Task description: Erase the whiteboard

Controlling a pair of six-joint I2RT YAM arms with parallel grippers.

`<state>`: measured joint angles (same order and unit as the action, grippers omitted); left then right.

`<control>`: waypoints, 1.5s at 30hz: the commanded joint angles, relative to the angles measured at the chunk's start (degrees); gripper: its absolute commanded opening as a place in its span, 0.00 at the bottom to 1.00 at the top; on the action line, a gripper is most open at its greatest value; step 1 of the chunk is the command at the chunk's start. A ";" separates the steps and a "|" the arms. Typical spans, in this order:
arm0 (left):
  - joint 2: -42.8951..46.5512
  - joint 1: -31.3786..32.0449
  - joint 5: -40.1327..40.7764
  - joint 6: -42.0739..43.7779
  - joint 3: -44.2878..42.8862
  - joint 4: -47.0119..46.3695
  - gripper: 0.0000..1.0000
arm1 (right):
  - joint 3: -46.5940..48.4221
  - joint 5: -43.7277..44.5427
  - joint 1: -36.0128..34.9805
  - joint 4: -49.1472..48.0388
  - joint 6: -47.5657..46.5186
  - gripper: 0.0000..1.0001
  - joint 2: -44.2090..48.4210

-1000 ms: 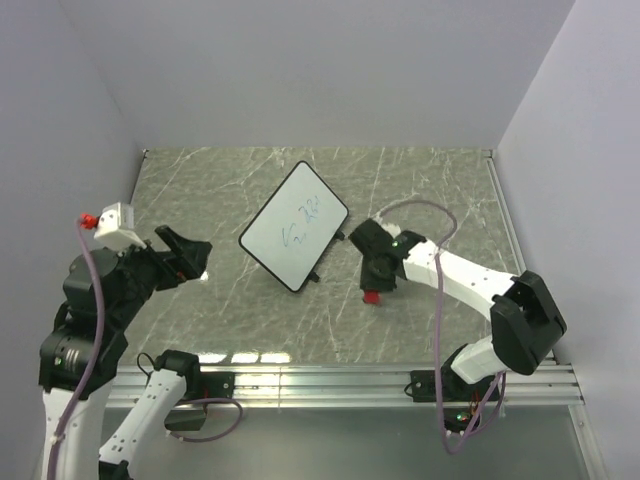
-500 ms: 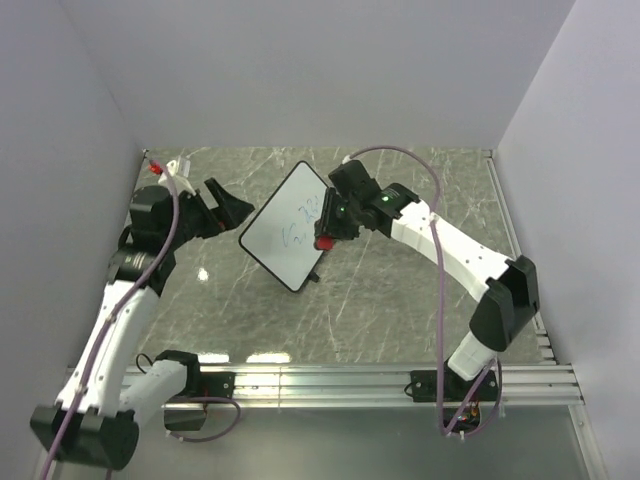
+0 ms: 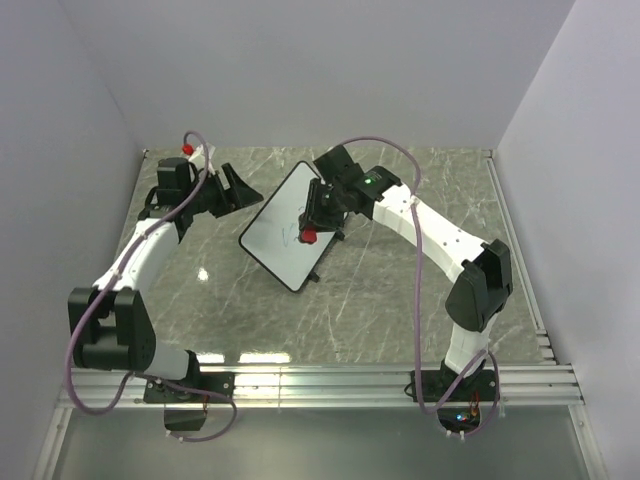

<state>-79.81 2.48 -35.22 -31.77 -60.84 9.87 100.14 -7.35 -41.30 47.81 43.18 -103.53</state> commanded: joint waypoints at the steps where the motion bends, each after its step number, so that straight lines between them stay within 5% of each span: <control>1: -2.97 -0.11 -5.91 4.43 -4.37 -2.93 0.77 | 4.53 0.32 -0.19 1.06 1.55 0.00 -0.27; 11: -10.27 -0.02 -9.60 11.37 -7.45 1.81 0.75 | 9.19 0.59 -0.19 -4.92 7.09 0.00 -6.07; 28: -13.79 1.30 -13.47 14.36 -7.45 3.84 0.36 | 9.47 2.17 0.25 -13.44 16.23 0.00 -12.93; 37: -13.79 1.48 -11.80 14.89 -7.80 5.77 0.07 | 6.30 4.19 -1.85 -17.05 20.01 0.00 -16.00; 45: -14.58 2.00 -10.04 15.33 -8.86 7.53 0.00 | -6.94 8.49 -2.56 -20.65 20.98 0.00 -13.46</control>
<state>-94.15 3.51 -44.75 -17.34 -67.77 15.73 99.15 -2.48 -43.11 27.14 63.29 -117.58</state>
